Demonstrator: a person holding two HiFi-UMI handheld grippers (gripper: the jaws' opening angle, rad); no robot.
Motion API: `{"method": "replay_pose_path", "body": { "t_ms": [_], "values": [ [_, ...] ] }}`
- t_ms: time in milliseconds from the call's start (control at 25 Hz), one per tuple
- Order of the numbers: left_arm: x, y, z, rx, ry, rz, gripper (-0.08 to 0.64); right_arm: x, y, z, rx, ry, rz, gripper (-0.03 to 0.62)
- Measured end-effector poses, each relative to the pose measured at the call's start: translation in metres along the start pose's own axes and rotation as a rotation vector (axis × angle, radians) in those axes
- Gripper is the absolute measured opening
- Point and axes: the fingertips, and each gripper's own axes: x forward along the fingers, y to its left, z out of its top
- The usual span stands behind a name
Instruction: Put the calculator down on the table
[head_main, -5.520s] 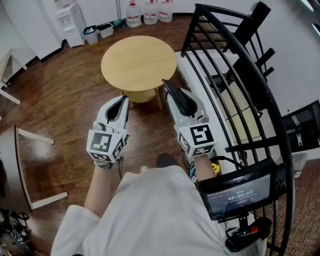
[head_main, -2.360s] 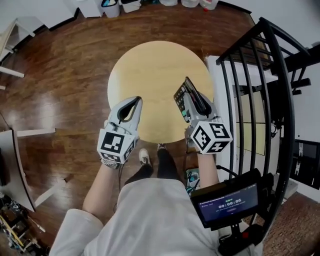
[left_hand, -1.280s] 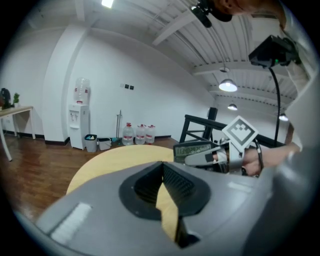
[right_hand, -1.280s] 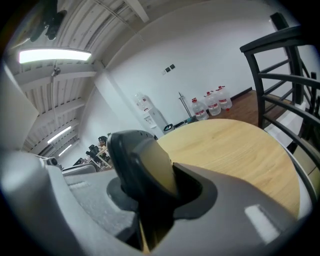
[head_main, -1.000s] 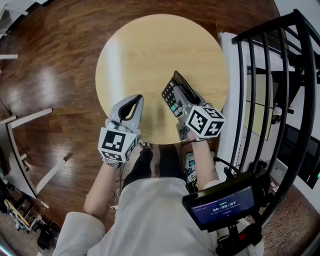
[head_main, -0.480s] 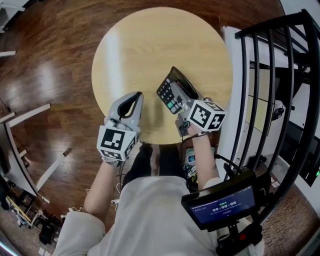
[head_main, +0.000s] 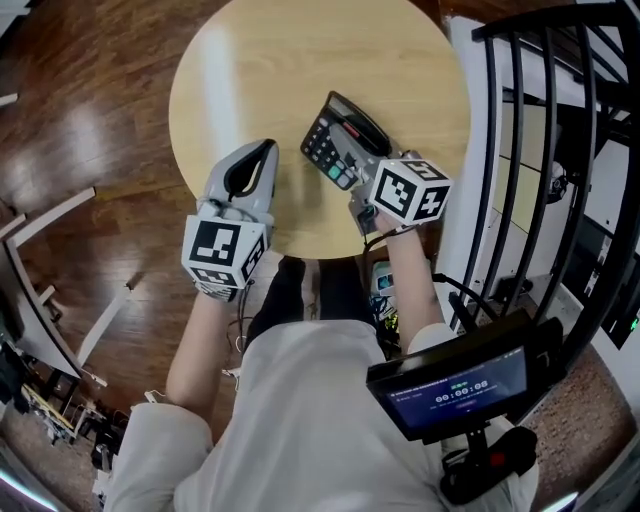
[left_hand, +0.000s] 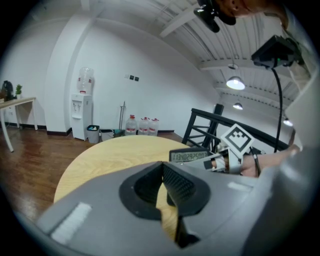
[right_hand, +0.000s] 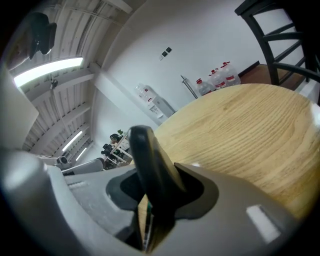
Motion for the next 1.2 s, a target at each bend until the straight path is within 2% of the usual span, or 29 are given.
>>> {"method": "replay_pose_path", "body": {
  "t_ms": [240, 480, 720, 1080, 1200],
  "values": [
    [0.002, 0.009, 0.001, -0.014, 0.009, 0.001, 0.005, 0.005, -0.008, 0.001, -0.015, 0.007, -0.029, 0.153],
    [0.003, 0.010, -0.008, -0.032, 0.015, -0.003, 0.005, 0.013, -0.011, 0.004, -0.067, -0.002, -0.013, 0.165],
    [0.004, -0.001, -0.009, -0.025, 0.014, -0.032, 0.005, 0.013, -0.015, 0.004, -0.151, 0.032, -0.084, 0.184],
    [-0.002, -0.003, -0.010, -0.035, 0.013, -0.054, 0.005, 0.012, -0.027, 0.000, -0.147, 0.076, -0.167, 0.236],
    [-0.004, -0.004, -0.010, -0.006, 0.011, -0.043, 0.005, 0.012, -0.028, 0.000, -0.137, 0.087, -0.165, 0.242]
  ]
}}
